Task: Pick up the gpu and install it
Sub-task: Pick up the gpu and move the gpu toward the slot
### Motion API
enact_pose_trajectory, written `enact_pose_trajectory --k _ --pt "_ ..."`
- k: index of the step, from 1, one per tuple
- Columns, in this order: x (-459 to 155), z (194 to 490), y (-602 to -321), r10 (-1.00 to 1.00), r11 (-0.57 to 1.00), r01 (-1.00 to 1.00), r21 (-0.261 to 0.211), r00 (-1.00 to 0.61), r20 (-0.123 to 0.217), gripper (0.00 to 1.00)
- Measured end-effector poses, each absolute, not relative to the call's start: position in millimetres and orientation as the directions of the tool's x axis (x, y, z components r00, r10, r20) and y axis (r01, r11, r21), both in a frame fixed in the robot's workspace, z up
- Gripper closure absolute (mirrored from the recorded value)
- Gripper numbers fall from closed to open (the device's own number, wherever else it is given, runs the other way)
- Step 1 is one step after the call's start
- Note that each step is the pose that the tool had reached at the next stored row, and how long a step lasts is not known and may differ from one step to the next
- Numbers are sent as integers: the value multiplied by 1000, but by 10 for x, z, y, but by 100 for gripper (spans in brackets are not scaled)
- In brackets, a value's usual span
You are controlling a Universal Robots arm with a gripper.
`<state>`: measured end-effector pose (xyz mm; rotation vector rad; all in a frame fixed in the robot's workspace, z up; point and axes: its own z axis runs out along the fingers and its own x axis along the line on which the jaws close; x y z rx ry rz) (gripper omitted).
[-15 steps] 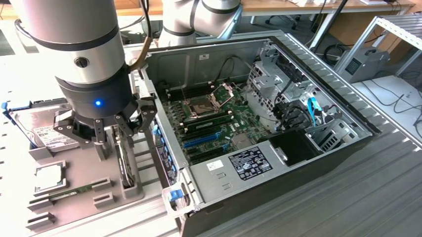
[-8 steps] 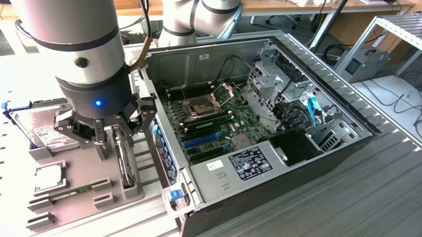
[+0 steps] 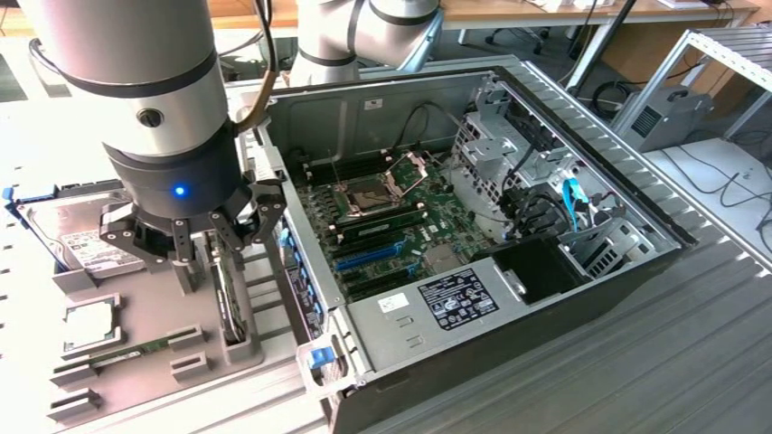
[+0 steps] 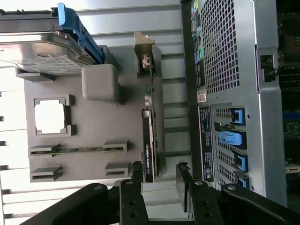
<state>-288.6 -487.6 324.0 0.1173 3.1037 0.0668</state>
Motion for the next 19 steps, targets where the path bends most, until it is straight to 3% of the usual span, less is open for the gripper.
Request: enact_pose_trajectory --k 19 --pt "-2928 3224 -4725 76 996 75 44 -997 -33 58"
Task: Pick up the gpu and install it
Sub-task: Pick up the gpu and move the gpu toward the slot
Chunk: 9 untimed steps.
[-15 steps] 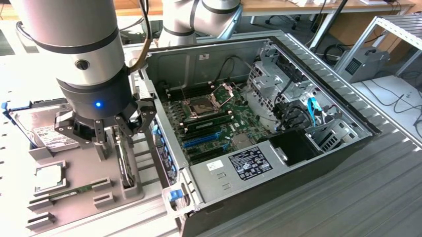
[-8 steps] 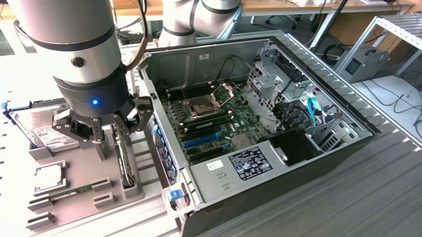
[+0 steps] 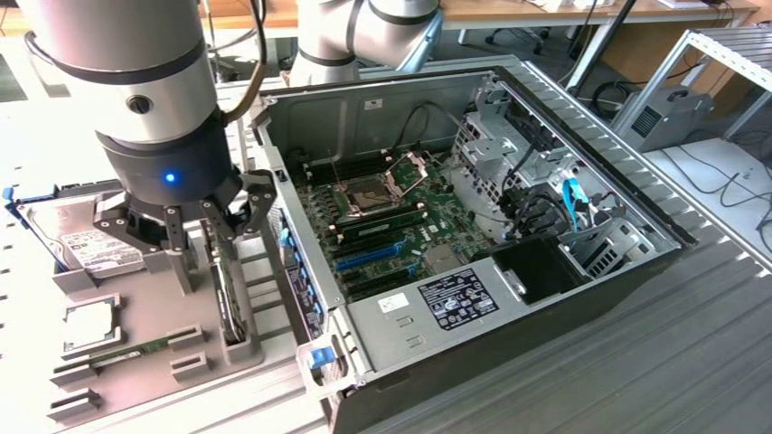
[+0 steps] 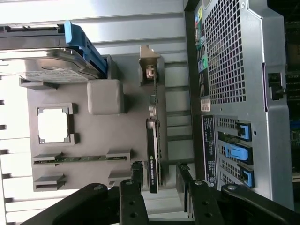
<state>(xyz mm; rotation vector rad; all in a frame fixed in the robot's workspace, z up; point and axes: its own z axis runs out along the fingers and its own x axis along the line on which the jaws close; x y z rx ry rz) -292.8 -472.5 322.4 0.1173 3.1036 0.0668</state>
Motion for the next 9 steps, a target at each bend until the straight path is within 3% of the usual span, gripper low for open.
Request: enact_pose_trajectory --k 9 --pt "-2928 3207 -4632 76 996 75 44 -997 -33 58"
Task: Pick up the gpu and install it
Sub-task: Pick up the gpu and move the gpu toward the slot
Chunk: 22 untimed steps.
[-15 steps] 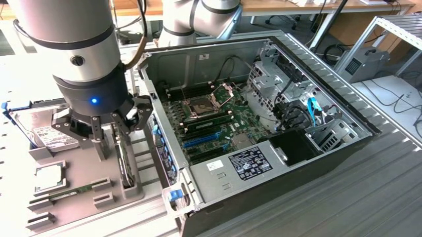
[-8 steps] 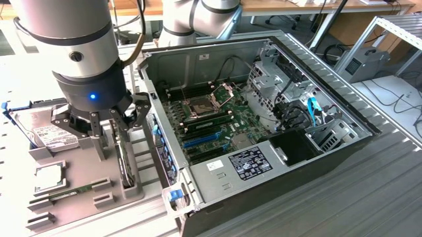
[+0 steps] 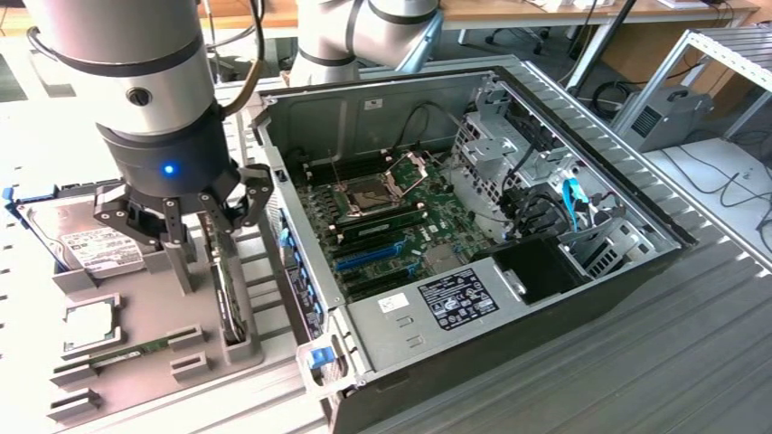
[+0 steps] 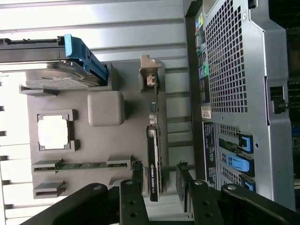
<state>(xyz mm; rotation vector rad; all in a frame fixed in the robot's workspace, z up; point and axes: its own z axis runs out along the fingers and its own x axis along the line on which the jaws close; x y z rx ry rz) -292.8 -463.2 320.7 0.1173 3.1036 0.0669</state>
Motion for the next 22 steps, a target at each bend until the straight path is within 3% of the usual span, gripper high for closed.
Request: enact_pose_trajectory --k 22 --pt "-2928 3173 -4534 76 996 75 44 -997 -33 58"
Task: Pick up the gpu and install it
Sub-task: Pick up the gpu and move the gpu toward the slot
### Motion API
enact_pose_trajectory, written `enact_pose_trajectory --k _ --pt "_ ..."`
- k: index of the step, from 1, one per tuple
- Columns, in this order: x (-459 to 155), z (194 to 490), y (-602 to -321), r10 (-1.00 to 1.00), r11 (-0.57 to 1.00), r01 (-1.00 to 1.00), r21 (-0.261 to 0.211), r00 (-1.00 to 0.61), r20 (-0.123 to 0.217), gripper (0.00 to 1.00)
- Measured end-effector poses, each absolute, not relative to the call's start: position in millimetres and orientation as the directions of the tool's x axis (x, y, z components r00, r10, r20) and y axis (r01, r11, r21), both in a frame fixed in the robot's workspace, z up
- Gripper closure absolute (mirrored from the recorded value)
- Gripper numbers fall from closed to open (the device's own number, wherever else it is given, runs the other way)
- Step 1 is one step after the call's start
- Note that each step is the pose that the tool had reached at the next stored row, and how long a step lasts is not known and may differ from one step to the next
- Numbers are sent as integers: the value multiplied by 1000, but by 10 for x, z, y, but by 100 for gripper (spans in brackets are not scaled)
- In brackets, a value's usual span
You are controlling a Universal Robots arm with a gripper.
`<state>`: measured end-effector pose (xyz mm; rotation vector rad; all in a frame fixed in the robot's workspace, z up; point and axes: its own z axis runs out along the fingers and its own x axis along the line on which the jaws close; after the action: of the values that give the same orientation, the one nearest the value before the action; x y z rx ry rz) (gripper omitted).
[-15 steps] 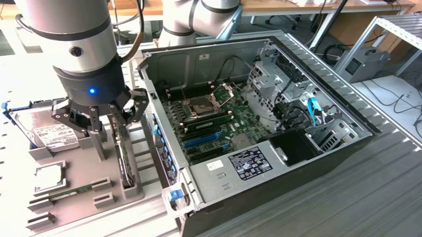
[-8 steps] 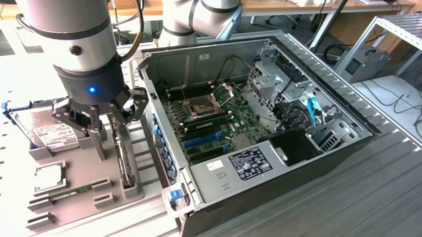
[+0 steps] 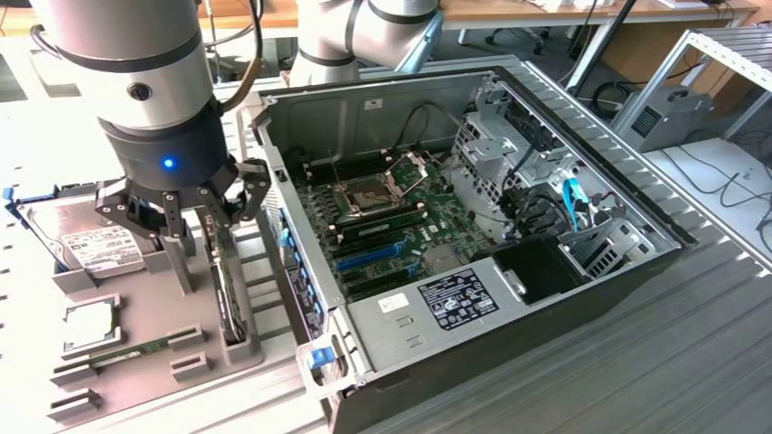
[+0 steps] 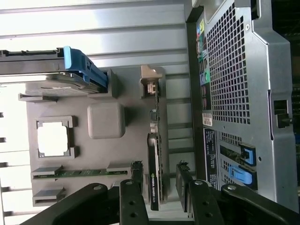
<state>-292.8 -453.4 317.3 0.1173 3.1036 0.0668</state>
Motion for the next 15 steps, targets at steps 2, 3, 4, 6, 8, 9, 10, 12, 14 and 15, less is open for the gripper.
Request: enact_pose_trajectory --k 2,3,4,6,8,9,10,12,14,15 --pt "-2928 3170 -4528 76 996 75 44 -997 -33 58" --pt "-2928 3168 -4525 76 996 75 44 -997 -33 58" --pt "-2928 3166 -4521 76 996 75 44 -997 -33 58" --pt "-2928 3163 -4515 76 996 75 44 -997 -33 58" --pt "-2928 3160 -4509 76 996 75 44 -997 -33 58" --pt "-2928 3159 -4506 76 996 75 44 -997 -33 58" --pt "-2929 3157 -4501 76 996 75 44 -997 -33 58" --pt "-2929 3154 -4490 76 996 75 44 -997 -33 58" --pt "-2931 3147 -4455 76 996 75 44 -997 -33 58" --pt "-2934 3145 -4446 76 996 75 44 -997 -33 58"
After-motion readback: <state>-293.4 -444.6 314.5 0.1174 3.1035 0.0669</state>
